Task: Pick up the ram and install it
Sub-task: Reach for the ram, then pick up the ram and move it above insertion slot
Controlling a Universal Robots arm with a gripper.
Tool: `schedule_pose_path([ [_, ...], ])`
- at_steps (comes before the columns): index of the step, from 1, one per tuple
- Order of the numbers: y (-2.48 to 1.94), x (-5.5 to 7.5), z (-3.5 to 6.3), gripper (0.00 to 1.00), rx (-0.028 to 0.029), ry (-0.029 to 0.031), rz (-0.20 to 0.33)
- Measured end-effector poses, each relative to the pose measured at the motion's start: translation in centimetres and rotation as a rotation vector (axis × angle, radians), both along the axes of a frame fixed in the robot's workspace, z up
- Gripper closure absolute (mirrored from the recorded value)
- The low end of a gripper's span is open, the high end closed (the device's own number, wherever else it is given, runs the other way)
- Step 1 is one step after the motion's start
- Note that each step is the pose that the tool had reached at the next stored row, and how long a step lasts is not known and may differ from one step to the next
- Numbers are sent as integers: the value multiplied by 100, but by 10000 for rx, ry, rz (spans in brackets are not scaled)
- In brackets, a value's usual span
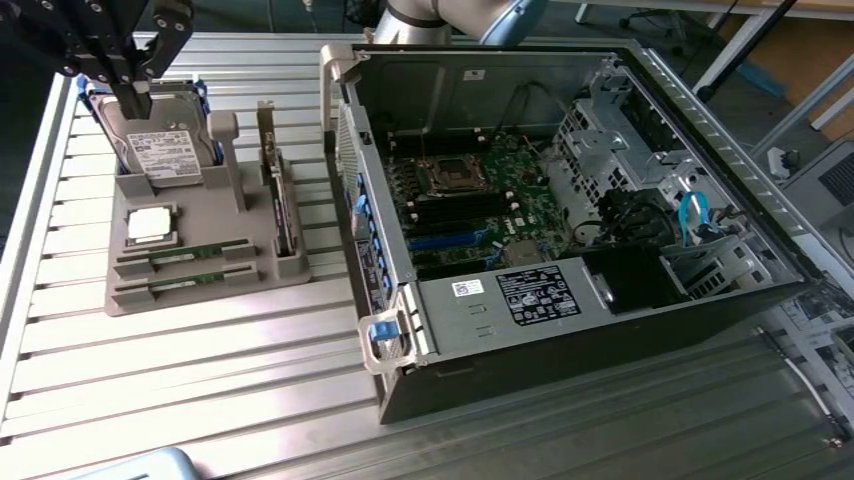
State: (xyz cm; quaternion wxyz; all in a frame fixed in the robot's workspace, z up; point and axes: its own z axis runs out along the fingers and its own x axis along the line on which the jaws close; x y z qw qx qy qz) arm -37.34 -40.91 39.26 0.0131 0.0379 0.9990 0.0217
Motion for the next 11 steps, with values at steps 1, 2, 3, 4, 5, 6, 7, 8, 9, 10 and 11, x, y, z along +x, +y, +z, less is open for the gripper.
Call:
schedule_pose_path([
  [1, -12, 0, 0, 89, 0, 0, 0],
  [2, -24, 0, 0, 89, 0, -1, 0],
  [3, -35, 0, 0, 89, 0, 0, 0],
  [4, -42, 0, 0, 89, 0, 0, 0],
  [5, -42, 0, 0, 89, 0, 0, 0],
  [6, -43, 0, 0, 89, -1, 0, 0],
  [7, -43, 0, 0, 89, 0, 0, 0],
  [8, -43, 0, 0, 89, 0, 0, 1],
  [9, -43, 0, 0, 89, 0, 0, 0],
  [10, -42, 0, 0, 89, 0, 0, 0],
  [11, -43, 0, 0, 89, 0, 0, 0],
])
